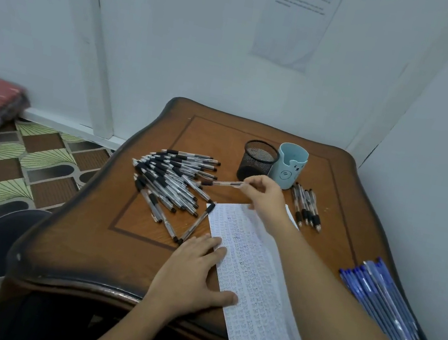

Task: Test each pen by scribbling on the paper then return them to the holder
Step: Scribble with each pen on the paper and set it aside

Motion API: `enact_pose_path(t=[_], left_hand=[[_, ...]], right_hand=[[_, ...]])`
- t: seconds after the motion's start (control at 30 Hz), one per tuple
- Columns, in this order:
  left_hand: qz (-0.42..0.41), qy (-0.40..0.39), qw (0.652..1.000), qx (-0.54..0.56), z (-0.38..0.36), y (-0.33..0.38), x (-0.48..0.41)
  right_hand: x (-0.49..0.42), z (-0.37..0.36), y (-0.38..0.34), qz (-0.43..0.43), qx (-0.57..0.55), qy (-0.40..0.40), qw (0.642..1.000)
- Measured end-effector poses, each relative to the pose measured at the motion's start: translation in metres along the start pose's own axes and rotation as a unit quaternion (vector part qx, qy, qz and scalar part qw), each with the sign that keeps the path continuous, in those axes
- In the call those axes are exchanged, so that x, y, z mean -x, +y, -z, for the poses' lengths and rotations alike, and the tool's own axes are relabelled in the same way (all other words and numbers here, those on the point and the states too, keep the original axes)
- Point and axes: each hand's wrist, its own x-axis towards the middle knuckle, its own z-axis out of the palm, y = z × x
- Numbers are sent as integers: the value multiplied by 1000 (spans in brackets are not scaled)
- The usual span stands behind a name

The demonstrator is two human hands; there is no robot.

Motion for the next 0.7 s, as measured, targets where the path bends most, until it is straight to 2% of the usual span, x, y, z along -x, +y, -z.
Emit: enact_pose_path(t=[0.1,0.2,0.4,0.53,0.7], left_hand=[[2,-3,1000,4,0,0,0],[8,-7,1000,12,-1,0,1],[19,-16,1000,15,0,4,0],[18,-13,1000,21,1,5,0],[17,-8,999,26,-1,3,0]], right_hand=[[16,32,-9,-35,-209,66,975],[40,56,-12,-29,-310,86,946],[74,81,2,-66,-304,59,948],[87,87,13,-45,-339,70,937],[97,95,24,-51,-431,64,899]])
